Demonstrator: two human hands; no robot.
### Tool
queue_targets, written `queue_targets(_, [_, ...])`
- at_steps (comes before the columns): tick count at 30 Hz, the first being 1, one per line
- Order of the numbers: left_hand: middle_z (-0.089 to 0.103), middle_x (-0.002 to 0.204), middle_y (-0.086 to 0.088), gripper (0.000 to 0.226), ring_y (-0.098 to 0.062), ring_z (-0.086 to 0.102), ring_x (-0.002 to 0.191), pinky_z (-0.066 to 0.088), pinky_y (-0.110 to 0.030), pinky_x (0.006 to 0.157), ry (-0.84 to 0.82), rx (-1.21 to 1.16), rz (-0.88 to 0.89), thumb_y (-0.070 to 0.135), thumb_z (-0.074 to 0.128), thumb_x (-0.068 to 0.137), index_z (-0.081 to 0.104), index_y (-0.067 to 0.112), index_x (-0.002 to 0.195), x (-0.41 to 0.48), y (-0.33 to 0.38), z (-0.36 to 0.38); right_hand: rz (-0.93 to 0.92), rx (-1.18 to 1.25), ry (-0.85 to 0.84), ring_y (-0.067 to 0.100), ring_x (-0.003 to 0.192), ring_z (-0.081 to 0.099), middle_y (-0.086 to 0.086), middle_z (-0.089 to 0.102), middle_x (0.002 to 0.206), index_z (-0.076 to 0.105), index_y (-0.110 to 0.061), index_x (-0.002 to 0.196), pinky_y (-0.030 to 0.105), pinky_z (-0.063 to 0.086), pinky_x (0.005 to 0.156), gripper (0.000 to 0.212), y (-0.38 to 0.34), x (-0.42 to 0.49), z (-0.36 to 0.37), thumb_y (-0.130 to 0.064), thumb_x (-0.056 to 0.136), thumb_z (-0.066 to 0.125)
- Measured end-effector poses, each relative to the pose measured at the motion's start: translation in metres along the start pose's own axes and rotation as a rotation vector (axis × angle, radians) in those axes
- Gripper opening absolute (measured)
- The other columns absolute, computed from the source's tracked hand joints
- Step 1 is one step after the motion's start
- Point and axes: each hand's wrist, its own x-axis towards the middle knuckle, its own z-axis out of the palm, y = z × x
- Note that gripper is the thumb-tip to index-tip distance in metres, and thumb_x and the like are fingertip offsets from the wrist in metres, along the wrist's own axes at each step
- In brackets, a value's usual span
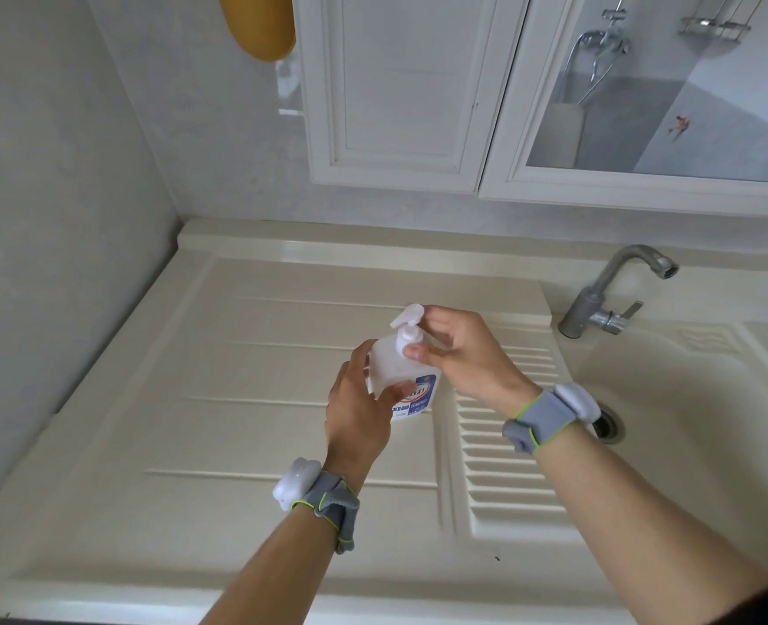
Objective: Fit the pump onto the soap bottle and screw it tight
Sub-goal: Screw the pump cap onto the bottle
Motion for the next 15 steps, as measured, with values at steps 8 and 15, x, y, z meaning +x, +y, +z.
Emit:
queue_targets(8, [0.065, 0.13, 0.004, 0.067, -0.021, 0.062, 0.123, 0.054, -0.048, 0.099, 0.013, 0.01, -0.002, 0.033, 0.085, 0.08, 0.052, 0.034, 0.139, -0.001, 0.003, 0.001, -0.013, -0.006, 0.371, 0.006, 0.087, 0.076, -0.006, 0.081, 0.09, 0.078, -0.015, 0.093, 0.02, 0.057, 0.082, 0.027, 0.011, -0.001, 0.024, -0.006, 0.071, 0.09])
queue_targets(15, [0.065, 0.131, 0.002, 0.063, -0.021, 0.063, 0.124, 0.055, -0.049, 0.099, 0.03, 0.024, -0.006, 0.021, 0.079, 0.086, 0.051, 0.031, 0.141, -0.001, 0.001, 0.004, 0.005, -0.092, 0.705, 0.011, 0.087, 0.073, -0.02, 0.072, 0.082, 0.077, -0.024, 0.1, 0.013, 0.049, 0.079, 0.027, 0.015, -0.009, 0.063, -0.02, 0.076, 0.088])
